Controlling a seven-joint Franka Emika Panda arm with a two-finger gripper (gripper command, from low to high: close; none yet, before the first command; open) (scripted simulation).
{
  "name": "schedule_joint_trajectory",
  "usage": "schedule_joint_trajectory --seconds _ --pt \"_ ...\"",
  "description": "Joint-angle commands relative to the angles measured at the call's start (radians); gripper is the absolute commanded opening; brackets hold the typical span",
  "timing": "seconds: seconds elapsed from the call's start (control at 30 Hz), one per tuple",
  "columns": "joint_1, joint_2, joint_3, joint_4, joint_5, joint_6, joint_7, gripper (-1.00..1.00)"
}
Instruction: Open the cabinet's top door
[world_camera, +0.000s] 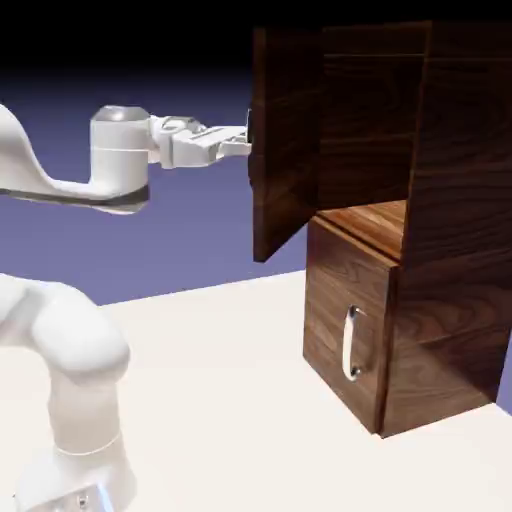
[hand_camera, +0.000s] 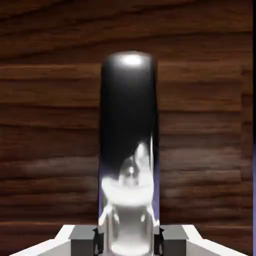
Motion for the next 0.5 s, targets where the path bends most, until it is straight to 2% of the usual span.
schedule_joint_trajectory --seconds 0.0,0.47 --pt "-0.012 0.020 0.035 0.023 0.027 -0.045 0.004 -1.00" --pt "-0.355 0.352 0.537 0.445 0.241 -0.619 0.088 -1.00"
